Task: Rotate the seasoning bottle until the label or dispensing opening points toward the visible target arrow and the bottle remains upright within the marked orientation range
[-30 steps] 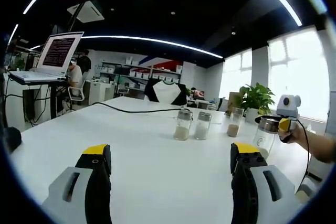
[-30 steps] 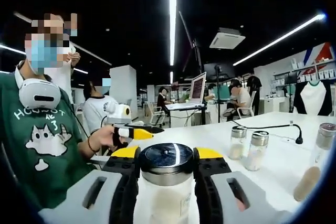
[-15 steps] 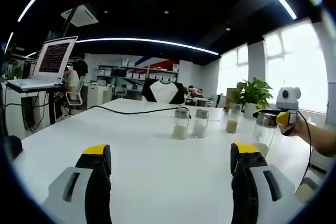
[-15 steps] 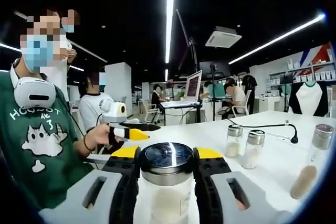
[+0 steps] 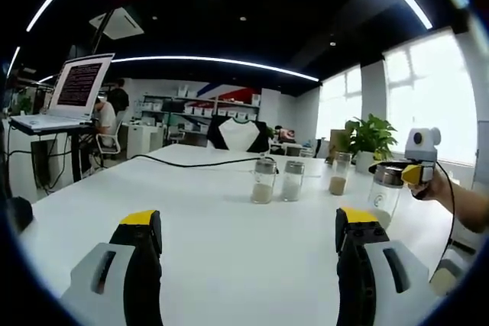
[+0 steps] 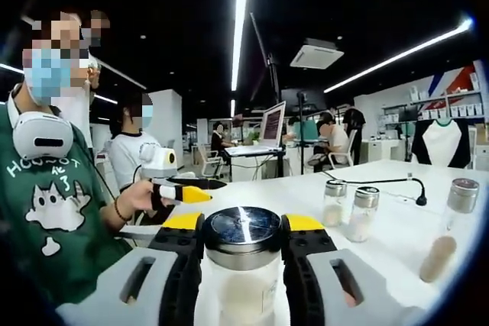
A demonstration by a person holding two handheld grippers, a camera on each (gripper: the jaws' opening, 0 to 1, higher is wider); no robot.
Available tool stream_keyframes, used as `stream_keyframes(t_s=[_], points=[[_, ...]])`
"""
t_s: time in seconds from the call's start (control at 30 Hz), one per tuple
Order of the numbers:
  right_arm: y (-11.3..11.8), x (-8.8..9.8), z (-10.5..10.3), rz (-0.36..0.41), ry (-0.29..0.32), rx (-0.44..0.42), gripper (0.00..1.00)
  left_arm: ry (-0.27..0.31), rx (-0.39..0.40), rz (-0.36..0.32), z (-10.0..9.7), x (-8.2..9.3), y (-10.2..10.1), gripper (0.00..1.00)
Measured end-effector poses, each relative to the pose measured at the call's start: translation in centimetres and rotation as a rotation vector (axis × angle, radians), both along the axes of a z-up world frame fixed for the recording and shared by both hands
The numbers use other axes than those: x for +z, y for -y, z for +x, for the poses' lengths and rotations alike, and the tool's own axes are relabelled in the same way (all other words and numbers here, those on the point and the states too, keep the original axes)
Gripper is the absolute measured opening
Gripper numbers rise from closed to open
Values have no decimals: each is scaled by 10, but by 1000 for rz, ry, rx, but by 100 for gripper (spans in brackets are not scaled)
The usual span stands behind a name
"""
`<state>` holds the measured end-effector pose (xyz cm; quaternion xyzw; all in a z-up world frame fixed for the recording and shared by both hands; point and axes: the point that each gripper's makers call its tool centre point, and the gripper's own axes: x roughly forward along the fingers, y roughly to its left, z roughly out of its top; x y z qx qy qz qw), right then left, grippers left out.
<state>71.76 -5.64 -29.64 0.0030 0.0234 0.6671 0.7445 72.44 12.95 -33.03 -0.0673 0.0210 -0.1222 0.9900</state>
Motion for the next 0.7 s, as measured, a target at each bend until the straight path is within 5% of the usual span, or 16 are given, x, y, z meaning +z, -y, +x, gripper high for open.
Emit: stream_keyframes(t_s=[0.7], points=[[0, -2, 3, -5, -20, -145, 38, -7, -7, 1, 2, -3, 1, 100]])
